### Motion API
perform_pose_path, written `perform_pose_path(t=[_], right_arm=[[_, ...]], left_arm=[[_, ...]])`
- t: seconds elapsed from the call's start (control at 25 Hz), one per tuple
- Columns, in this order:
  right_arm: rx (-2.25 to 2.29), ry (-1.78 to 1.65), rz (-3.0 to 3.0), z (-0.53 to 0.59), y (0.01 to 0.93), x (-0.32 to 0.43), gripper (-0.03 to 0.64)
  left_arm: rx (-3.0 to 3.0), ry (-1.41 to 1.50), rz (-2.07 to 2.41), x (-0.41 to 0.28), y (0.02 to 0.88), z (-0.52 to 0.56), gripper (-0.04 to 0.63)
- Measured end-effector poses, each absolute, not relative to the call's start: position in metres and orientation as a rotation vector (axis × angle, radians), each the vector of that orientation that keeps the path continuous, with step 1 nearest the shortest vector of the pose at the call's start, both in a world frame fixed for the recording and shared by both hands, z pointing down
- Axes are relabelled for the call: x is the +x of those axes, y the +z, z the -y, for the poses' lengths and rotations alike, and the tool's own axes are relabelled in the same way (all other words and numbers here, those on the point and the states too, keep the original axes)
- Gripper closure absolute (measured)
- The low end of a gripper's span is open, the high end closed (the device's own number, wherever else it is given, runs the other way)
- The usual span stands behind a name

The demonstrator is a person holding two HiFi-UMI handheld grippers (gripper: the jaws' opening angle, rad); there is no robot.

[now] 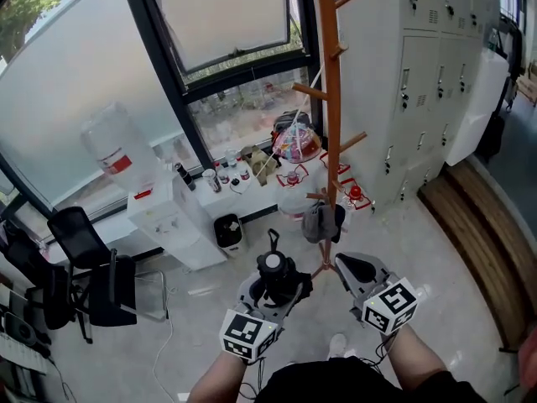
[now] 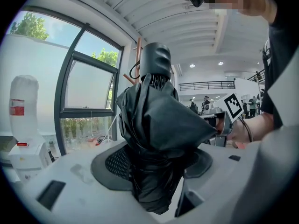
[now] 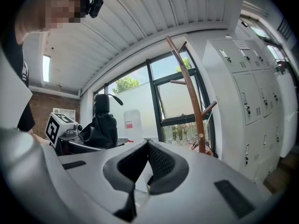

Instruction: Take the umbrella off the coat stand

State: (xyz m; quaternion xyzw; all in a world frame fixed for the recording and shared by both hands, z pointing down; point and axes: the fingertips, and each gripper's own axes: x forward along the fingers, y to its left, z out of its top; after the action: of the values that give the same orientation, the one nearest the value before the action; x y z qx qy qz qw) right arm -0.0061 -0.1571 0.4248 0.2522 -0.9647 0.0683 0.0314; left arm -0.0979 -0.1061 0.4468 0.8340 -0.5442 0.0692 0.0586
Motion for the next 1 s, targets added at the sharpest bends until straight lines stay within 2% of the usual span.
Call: perform_pose_path(t=[0.48, 1.0], right_arm=[[0.91, 0.169, 2.91, 0.069, 0.426, -0.012, 0.563], [1.077, 0.22, 2.854, 0.015, 0.447, 0.009, 0.563]], left_arm=[[2.551, 0.12, 1.526, -0.105, 0.461, 0.032, 0.331], [2.586, 0.177, 1.393, -0.087, 0.483, -0.018, 0.331]])
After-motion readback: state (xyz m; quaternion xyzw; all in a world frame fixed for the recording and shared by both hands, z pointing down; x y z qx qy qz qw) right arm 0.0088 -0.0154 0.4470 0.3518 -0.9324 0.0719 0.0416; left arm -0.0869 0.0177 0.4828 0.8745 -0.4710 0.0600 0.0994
